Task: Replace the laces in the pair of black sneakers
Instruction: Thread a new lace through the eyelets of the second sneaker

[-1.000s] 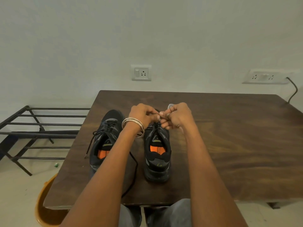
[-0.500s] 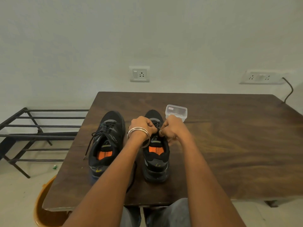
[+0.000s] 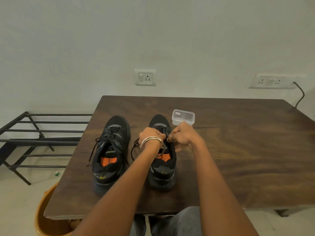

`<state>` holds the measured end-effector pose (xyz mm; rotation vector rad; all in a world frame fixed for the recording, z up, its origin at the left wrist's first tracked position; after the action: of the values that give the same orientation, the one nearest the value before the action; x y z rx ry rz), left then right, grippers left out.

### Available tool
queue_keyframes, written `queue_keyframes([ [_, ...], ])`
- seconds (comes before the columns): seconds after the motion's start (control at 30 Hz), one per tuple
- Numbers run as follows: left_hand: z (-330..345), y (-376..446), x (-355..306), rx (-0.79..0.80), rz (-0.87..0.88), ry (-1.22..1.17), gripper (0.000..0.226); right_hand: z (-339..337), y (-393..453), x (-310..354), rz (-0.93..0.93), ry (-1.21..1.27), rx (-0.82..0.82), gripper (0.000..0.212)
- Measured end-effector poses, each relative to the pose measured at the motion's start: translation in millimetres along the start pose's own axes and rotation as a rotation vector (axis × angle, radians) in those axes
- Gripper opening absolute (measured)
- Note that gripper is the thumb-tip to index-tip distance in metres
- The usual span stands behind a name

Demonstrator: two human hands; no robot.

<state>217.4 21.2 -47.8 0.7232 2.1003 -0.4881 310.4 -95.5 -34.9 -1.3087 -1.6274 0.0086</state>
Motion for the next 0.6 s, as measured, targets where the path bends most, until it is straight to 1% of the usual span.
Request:
queue_keyframes([
  [0.13,4,1,9,0.060,-0.080,-0.091,0.029,2,-1,-1,-0.008,0.006,0.041,0.013],
  [0.23,4,3,12,0.093,-0.089,-0.113,0.030,3,-1,-1,-0.009,0.001,0.075,0.017],
  [0.33,5,5,11,0.117,-0.079,-0.114,0.030,3,1,-3,-0.009,0.006,0.088,0.015],
  [0.43,10,5,11,0.163,-0.076,-0.130,0.024,3,1,-5,-0.007,0.033,0.098,0.017],
  [0.5,13,6,12,0.187,-0.068,-0.133,0.019,3,4,-8,0.011,0.069,0.091,0.020],
  [0.6,14,7,12,0.199,-0.046,-0.123,0.017,0,11,-12,0.055,0.140,0.022,0.018],
])
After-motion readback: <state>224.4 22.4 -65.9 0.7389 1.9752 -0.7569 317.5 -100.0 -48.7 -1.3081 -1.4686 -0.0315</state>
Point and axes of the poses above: each hand's wrist, its own y-axis towards the middle knuckle, its own z-axis out of the palm, x = y × z, the point moved 9 cm from there along y, towards the middle knuckle, and after that the axes turned 14 degrees about z, right-handed, at the moved point
